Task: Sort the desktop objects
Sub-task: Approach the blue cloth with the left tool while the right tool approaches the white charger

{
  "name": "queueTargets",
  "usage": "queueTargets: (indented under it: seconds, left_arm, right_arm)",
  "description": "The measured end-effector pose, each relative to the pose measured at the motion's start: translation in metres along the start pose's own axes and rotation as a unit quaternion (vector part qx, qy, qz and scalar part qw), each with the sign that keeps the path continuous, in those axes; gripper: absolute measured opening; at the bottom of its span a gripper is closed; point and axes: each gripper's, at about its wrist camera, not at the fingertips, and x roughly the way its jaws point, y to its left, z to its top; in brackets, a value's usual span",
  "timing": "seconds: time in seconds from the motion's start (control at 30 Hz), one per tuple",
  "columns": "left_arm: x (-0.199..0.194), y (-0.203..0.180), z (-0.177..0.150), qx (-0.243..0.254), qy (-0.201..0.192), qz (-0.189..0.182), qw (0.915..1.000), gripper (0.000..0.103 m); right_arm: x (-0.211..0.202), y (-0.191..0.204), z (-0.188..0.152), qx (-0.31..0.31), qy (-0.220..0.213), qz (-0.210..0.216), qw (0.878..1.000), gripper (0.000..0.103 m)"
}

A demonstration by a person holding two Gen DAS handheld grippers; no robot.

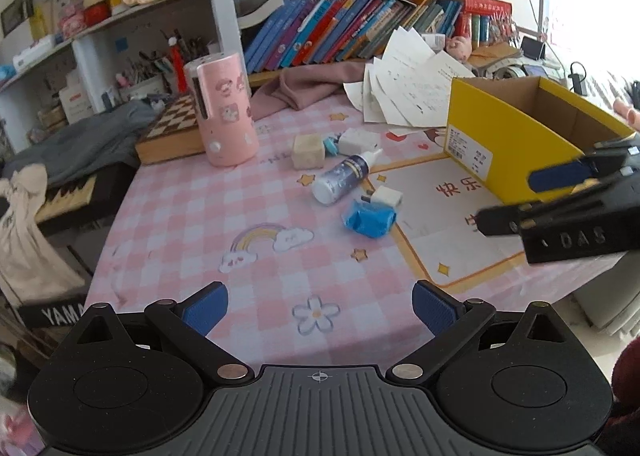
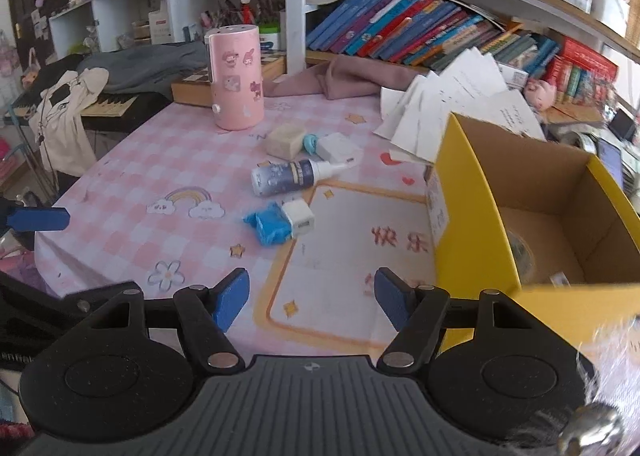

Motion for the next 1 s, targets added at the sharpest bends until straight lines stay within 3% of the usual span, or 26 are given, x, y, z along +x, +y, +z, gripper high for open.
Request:
queueTargets:
  seconds: [0.4,0.73,1.0]
  left_arm:
    - [0.059,-0.015,0.031,0.043,0.021,-0.019,0.9987,0.1]
    - [0.097,-0.022,0.039,0.051,0.037,-0.054,0.9965,0.099]
    - [0.116,-0.02,0.046,0.037,0.05,-0.058,0.9964,0.099]
  right_arm:
    - [0.064,-0.023,0.047,0.015,0.03,0.029,0.999,0.065]
    - [0.105,-0.028,0.059,0.008,0.074,0.07,0.995,0.044]
    - [0.133,-0.022,0.066,-0.026,0.11,0.09,0.989,0.038]
